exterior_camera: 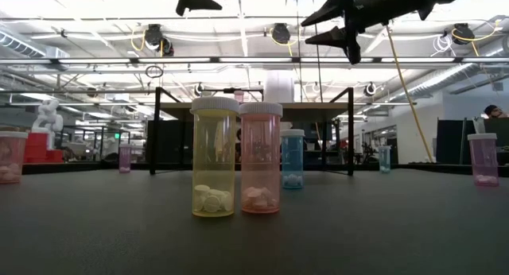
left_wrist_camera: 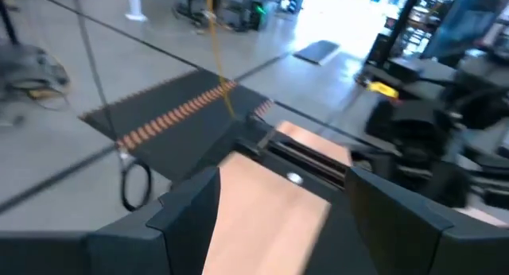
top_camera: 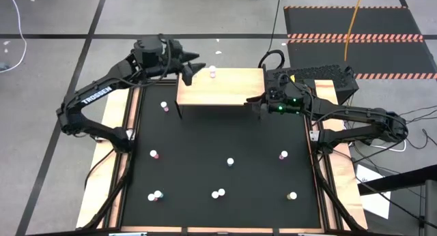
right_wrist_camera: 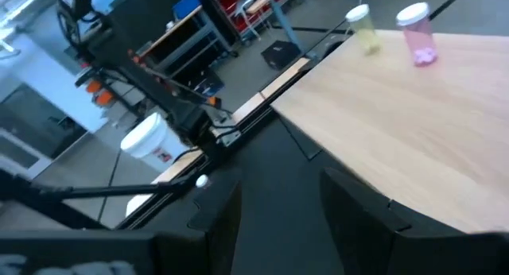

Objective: Pick and place medicine bottles onto shelf by color
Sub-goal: Put the middle blue pill bottle on the shelf

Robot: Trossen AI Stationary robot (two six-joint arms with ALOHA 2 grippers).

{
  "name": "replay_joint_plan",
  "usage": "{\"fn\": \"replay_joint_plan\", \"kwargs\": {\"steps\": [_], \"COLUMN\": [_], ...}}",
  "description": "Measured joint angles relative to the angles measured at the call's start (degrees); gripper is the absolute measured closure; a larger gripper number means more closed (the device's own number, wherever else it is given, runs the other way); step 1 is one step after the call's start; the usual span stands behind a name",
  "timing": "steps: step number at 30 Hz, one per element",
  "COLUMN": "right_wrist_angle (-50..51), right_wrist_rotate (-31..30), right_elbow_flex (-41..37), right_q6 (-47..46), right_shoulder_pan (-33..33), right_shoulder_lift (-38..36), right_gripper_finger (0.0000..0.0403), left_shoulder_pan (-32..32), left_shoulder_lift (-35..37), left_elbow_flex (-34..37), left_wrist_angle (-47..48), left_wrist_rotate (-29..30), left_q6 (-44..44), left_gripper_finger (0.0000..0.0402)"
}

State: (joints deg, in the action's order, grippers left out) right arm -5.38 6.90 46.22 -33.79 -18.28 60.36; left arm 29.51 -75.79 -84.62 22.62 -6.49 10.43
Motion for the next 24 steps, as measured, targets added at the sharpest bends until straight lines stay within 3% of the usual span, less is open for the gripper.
{"fn": "replay_joint_plan", "kwargs": {"steps": [9,15,20,22,24], "right_wrist_angle": [3.3,4.8,3.3,2.7,2.3], "right_wrist_rotate": [3.8,3.1,-2.1,-5.1,-12.2], "right_elbow_flex": [0.0,0.0,0.0,0.6,2.7], "right_q6": [4.5,9.6,8.1,9.5,11.7], "right_shoulder_pan": [4.3,7.3,10.6,15.1,21.2], "right_shoulder_lift": [0.0,0.0,-0.2,-0.6,-0.6], "right_gripper_finger": [0.0239,0.0238,0.0239,0.0239,0.0239], "left_shoulder_pan": [-13.1,-26.4,-36.0,-38.4,-40.2], "left_shoulder_lift": [0.6,0.6,0.6,0.6,0.4], "left_elbow_flex": [0.0,0.0,0.0,0.0,0.0], "left_wrist_angle": [15.5,19.4,19.6,19.6,19.1], "left_wrist_rotate": [8.5,19.3,26.7,27.8,27.9], "left_q6": [8.6,17.1,18.6,17.9,17.7], "left_gripper_finger": [0.0131,0.0131,0.0131,0.0131,0.0131]}}
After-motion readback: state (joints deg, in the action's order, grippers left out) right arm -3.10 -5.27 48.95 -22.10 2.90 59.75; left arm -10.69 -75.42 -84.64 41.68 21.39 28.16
